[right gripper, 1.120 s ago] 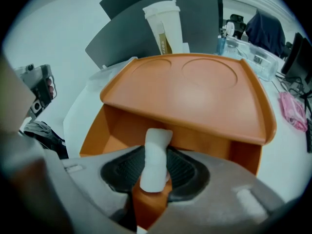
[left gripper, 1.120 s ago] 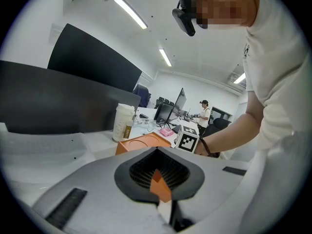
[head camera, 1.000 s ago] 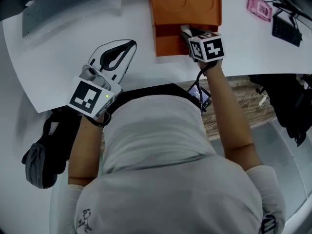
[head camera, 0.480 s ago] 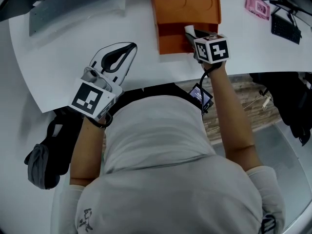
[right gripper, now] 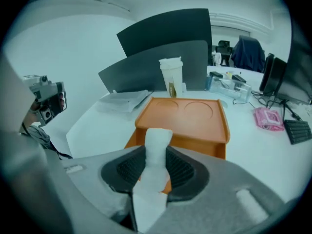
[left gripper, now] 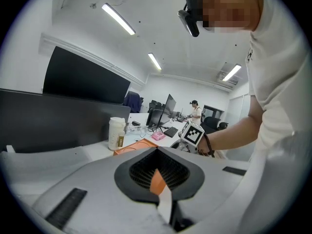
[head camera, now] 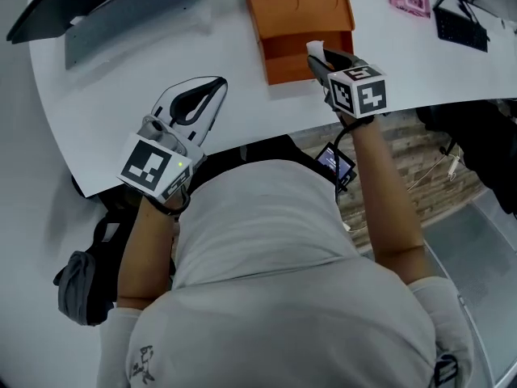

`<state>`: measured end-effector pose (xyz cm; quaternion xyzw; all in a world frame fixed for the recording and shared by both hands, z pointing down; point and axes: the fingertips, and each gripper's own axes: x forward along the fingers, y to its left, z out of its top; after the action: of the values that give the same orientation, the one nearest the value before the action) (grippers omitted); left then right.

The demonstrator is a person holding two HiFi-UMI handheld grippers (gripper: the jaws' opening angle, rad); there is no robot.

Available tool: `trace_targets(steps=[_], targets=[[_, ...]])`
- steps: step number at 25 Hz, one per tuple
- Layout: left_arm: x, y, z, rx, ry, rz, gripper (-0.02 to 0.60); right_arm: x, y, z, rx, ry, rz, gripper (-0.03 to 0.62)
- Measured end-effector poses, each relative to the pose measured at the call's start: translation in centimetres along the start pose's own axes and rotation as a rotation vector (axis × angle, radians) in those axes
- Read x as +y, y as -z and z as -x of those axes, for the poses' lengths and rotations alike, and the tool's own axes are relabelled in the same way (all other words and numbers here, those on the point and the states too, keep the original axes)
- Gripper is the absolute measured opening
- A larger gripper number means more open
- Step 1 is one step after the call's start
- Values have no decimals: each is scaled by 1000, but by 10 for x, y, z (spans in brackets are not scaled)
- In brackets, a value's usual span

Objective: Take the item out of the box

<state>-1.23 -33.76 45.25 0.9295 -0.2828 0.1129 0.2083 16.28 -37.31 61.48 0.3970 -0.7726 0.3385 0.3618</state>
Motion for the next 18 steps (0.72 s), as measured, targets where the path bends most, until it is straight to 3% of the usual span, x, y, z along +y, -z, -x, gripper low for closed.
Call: trace_targets(steps=[18], targets=[[-60,-62,99,-106,51,-157,-3,104,-68,169,-470,87,87,130]])
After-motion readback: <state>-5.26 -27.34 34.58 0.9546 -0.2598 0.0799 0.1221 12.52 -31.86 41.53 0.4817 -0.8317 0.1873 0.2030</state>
